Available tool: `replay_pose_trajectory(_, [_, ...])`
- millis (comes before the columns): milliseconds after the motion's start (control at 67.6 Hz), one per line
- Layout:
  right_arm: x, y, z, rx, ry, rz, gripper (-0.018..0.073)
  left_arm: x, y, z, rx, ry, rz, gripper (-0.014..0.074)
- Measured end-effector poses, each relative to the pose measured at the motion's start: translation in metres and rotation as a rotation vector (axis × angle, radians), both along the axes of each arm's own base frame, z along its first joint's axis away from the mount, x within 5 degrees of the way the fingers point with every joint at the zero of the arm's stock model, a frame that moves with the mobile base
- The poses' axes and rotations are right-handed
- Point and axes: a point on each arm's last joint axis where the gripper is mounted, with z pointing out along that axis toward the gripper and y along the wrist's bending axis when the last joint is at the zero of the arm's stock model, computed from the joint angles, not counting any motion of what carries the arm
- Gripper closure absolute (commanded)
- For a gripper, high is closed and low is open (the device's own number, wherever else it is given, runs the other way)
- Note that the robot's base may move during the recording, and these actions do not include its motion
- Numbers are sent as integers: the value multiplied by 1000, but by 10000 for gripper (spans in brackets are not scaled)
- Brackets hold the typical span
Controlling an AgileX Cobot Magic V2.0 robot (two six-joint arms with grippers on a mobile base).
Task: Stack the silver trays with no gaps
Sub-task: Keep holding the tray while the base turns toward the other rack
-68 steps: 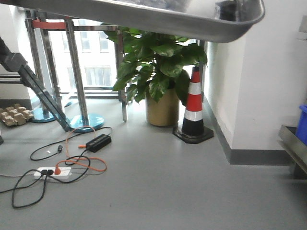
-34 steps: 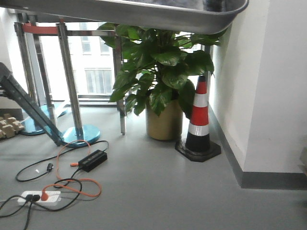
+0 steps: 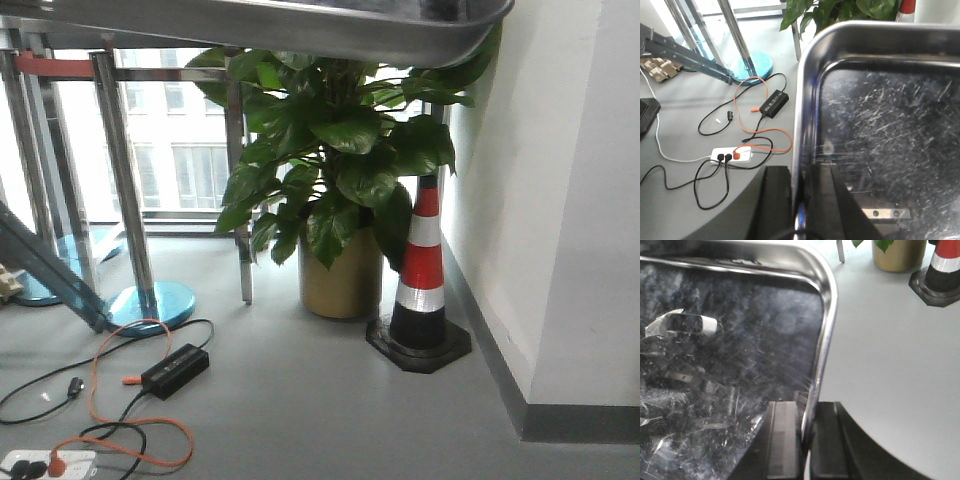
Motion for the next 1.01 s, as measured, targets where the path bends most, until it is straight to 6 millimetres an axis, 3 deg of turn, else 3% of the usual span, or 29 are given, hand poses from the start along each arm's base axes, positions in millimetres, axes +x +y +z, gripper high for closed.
replay_pose_trajectory(1006, [0, 1, 0, 7, -5, 7, 574, 0, 1, 0, 2, 1, 5, 607])
